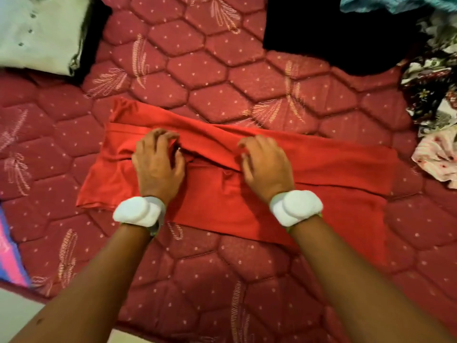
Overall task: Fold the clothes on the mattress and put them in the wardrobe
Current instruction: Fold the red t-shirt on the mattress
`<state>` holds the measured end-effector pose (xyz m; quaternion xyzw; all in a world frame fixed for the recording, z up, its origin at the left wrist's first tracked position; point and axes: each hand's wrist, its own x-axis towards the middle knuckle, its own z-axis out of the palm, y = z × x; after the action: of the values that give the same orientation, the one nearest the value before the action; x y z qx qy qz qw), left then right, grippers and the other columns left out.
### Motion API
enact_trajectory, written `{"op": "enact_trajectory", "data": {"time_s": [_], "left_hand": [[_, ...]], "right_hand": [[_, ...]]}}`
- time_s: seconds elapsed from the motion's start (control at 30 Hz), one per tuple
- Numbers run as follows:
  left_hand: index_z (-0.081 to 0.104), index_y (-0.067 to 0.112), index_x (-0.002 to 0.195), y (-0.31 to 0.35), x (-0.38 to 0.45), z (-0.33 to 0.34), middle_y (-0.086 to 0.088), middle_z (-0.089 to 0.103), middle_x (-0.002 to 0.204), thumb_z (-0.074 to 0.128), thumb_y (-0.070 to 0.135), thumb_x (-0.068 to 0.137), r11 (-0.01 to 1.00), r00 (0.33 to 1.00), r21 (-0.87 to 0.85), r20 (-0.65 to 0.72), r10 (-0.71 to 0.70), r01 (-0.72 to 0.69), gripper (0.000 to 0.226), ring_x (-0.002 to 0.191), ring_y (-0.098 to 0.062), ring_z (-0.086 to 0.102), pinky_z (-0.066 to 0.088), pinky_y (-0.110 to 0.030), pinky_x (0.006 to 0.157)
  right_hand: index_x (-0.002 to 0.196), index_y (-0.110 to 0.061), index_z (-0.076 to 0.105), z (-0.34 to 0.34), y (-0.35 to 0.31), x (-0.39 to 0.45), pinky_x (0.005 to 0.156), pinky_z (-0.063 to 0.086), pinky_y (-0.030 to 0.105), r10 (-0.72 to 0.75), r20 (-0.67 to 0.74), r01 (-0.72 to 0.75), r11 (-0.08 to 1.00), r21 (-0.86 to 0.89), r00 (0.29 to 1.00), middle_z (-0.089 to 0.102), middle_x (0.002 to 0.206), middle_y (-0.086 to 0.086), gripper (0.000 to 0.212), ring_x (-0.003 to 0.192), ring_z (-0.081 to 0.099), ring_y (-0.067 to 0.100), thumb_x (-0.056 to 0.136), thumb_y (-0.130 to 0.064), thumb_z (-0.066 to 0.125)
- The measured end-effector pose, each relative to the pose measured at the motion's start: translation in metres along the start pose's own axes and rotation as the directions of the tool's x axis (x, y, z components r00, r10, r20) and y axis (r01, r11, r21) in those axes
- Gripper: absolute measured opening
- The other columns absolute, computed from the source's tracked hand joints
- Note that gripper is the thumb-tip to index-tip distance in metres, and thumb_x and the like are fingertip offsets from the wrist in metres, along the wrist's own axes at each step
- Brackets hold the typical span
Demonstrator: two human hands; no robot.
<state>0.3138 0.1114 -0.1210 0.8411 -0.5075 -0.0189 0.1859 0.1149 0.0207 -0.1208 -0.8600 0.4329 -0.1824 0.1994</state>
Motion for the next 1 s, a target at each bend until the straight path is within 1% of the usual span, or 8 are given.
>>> {"op": "enact_trajectory", "data": {"time_s": [0.1,0.2,0.33,0.43,0.57,0.77,0.87,1.0], "left_hand": [[0.053,0.022,0.128,-0.038,0.007,-0.013,0.0,0.045,0.14,0.045,0.05,0.082,0.994,0.996,0.113,0.094,-0.005,-0.006,0.054,0.12,-0.033,0.038,0.032,-0.046,0.093],[0.053,0.023,0.128,-0.071,0.014,-0.023,0.002,0.043,0.143,0.045,0.058,0.081,0.991,0.984,0.071,0.149,0.102,-0.113,0.06,0.123,-0.031,0.038,0.031,-0.045,0.097],[0.056,0.018,0.121,-0.107,0.028,-0.034,0.001,0.051,0.135,0.048,0.041,0.071,0.985,0.963,-0.045,0.205,0.174,-0.168,0.056,0.125,-0.024,0.045,0.03,-0.041,0.099],[0.058,0.016,0.119,-0.136,0.037,-0.038,0.0,0.053,0.137,0.05,0.03,0.068,0.956,0.922,-0.058,0.253,0.292,-0.287,0.054,0.127,-0.019,0.049,0.029,-0.037,0.105],[0.066,0.009,0.113,-0.169,0.05,-0.039,-0.008,0.058,0.132,0.055,0.029,0.081,0.901,0.859,-0.103,0.273,0.434,-0.422,0.039,0.123,-0.026,0.052,0.038,-0.044,0.106],[0.071,0.004,0.098,-0.178,0.059,-0.056,-0.011,0.069,0.105,0.053,0.019,0.094,0.843,0.84,-0.145,0.097,0.533,-0.518,0.024,0.103,-0.034,0.06,0.047,-0.045,0.09],[0.072,0.013,0.094,-0.189,0.051,-0.061,-0.001,0.07,0.104,0.055,0.026,0.09,0.817,0.807,-0.03,0.139,0.574,-0.576,0.022,0.106,-0.031,0.06,0.043,-0.045,0.091],[0.068,0.016,0.079,-0.183,0.043,-0.059,0.0,0.068,0.091,0.05,0.037,0.088,0.9,0.89,-0.083,0.136,0.436,-0.428,0.03,0.095,-0.029,0.061,0.038,-0.041,0.083]], "right_hand": [[0.096,-0.014,0.064,0.029,-0.044,0.017,0.069,0.051,0.042,-0.077,0.08,0.072,0.995,0.068,0.994,0.061,0.092,0.01,0.027,0.084,0.056,0.035,0.077,-0.023,0.048],[0.093,-0.015,0.066,0.056,-0.079,0.033,0.067,0.049,0.041,-0.102,0.179,0.104,0.995,0.002,0.979,0.059,0.092,0.009,0.03,0.086,0.056,0.034,0.069,-0.033,0.07],[0.117,-0.016,0.053,0.075,-0.101,0.039,0.077,0.043,0.039,-0.088,0.133,0.101,0.991,-0.093,0.987,0.053,0.118,0.013,0.068,0.097,0.052,0.033,0.059,-0.045,0.074],[0.123,-0.021,0.05,0.083,-0.112,0.038,0.083,0.034,0.04,-0.24,0.167,0.269,0.947,-0.177,0.956,0.046,0.134,0.011,0.068,0.107,0.043,0.03,0.063,-0.052,0.059],[0.103,-0.023,0.065,0.087,-0.118,0.041,0.077,0.03,0.038,-0.124,0.156,0.161,0.955,-0.251,0.98,0.062,0.106,-0.002,0.035,0.099,0.053,0.028,0.08,-0.043,0.046],[0.086,-0.021,0.063,0.084,-0.13,0.048,0.071,0.033,0.038,-0.063,0.077,0.077,0.978,-0.194,0.995,0.06,0.088,-0.001,0.022,0.085,0.052,0.026,0.085,-0.031,0.044],[0.087,-0.019,0.061,0.086,-0.135,0.04,0.071,0.036,0.039,-0.1,0.11,0.12,0.973,-0.196,0.989,0.059,0.088,0.001,0.02,0.086,0.051,0.027,0.087,-0.032,0.046],[0.09,-0.022,0.064,0.085,-0.123,0.04,0.071,0.035,0.038,-0.086,0.159,0.11,0.983,-0.148,0.983,0.062,0.088,-0.001,0.03,0.084,0.054,0.027,0.091,-0.041,0.04]]}}
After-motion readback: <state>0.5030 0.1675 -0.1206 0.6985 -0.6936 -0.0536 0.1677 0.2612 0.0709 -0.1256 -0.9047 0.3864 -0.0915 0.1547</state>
